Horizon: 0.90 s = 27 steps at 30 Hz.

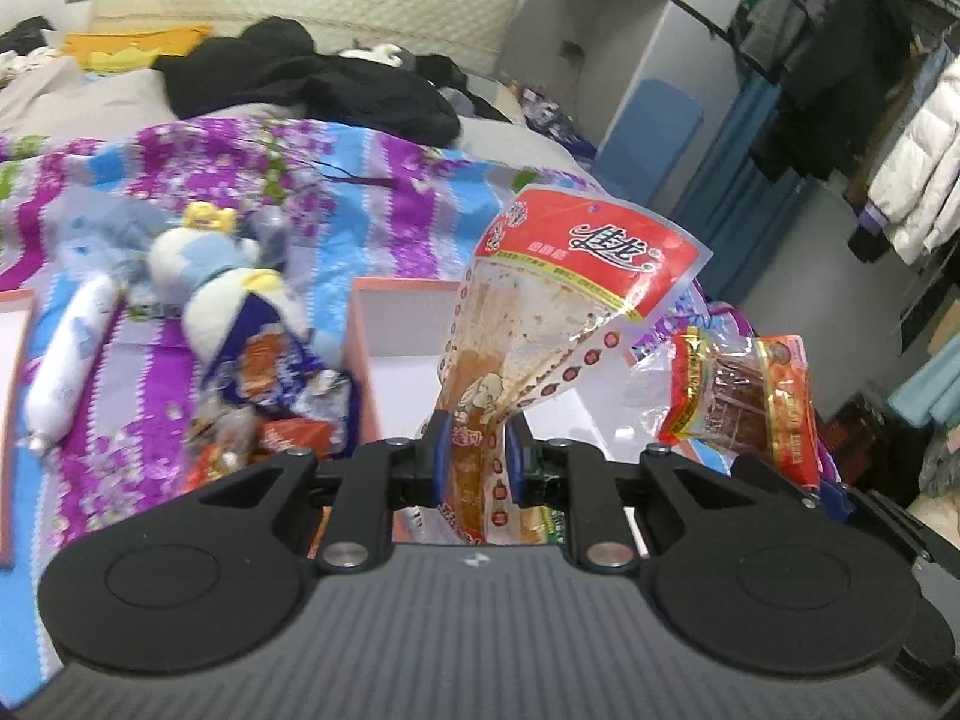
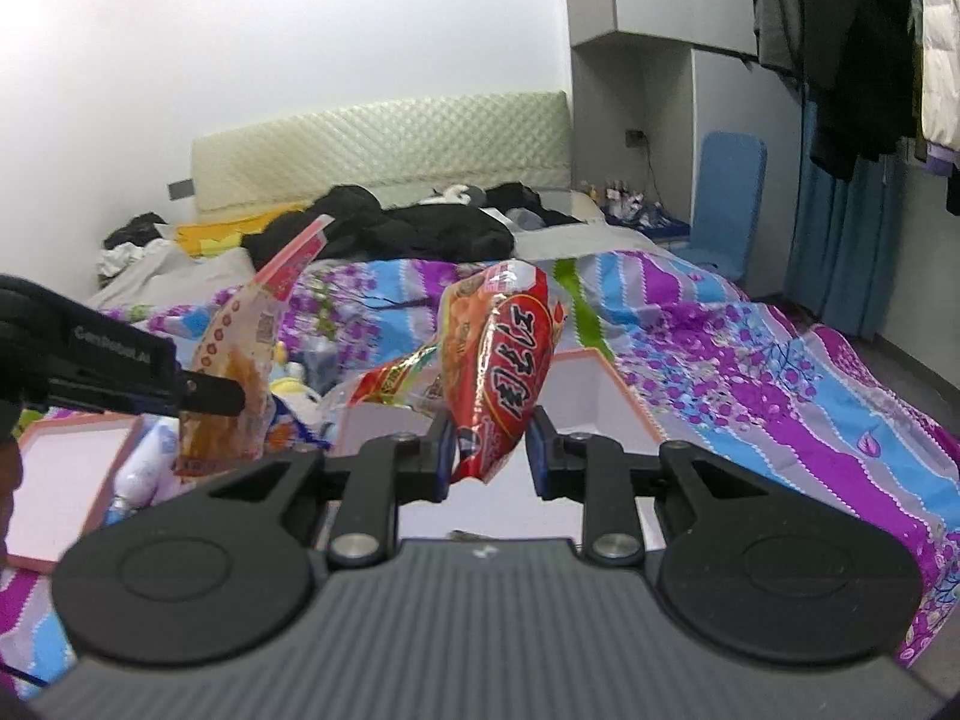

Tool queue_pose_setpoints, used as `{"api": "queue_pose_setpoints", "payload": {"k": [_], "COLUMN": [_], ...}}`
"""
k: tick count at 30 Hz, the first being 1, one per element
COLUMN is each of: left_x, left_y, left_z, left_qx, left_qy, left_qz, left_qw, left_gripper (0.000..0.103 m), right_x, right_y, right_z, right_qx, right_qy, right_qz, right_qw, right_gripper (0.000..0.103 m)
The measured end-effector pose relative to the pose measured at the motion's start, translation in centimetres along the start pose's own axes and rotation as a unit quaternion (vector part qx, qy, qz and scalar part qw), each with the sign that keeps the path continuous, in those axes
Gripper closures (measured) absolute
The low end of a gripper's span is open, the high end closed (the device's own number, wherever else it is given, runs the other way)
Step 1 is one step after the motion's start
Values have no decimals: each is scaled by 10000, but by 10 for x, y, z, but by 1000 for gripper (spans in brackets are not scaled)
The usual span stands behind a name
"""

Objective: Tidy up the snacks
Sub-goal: 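Lift both held packets and carry them over the open pink box, then lower both packets into the pink box and open both grippers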

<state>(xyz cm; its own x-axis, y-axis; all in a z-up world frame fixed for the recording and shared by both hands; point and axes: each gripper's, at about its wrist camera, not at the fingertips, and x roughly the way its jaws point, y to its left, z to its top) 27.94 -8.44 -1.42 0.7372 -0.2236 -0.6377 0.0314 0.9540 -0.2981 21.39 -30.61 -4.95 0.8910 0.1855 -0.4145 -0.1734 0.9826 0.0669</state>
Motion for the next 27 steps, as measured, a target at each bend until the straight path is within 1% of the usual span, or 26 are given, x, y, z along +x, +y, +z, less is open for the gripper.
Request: {"api": "queue_pose_setpoints", "payload": {"k": [3,9,12,18,21,23,24,25,26,27], "left_x": [32,94,128,184,197,202,203,203,201,198], "left_y": [-15,-36,-44,-38,-32,-28,-26,-25,-24,-23], "left_z": [8,16,18,18,15,13,13,12,12,12], "left_qx": [100,279,416,464,456,449,451,465,476,470], "left_qy": [187,520,724,1115,1229,1262,1269,1275,1268,1248], "left_qz": [-56,-172,-220,-222,-203,-182,-166,-159,-160,-161], "left_qw": [9998,9981,9963,9924,9912,9908,9907,9906,9907,9909], "left_gripper": [81,81,81,81,81,81,81,81,81,81], "right_x": [19,66,95,144,156,161,162,162,160,158], "right_y": [-18,-48,-57,-68,-68,-69,-69,-70,-69,-69], "right_z": [-2,-14,-22,-42,-50,-53,-54,-55,-55,-55], "right_qx": [133,343,392,541,645,692,737,777,812,852], "right_qy": [160,624,981,1645,1793,1853,1868,1876,1866,1867], "right_qz": [-79,-163,-153,-32,-25,15,43,61,43,15], "right_qw": [9998,9973,9943,9849,9817,9802,9796,9792,9791,9787], "right_gripper": [75,75,75,73,72,67,58,51,50,45]}}
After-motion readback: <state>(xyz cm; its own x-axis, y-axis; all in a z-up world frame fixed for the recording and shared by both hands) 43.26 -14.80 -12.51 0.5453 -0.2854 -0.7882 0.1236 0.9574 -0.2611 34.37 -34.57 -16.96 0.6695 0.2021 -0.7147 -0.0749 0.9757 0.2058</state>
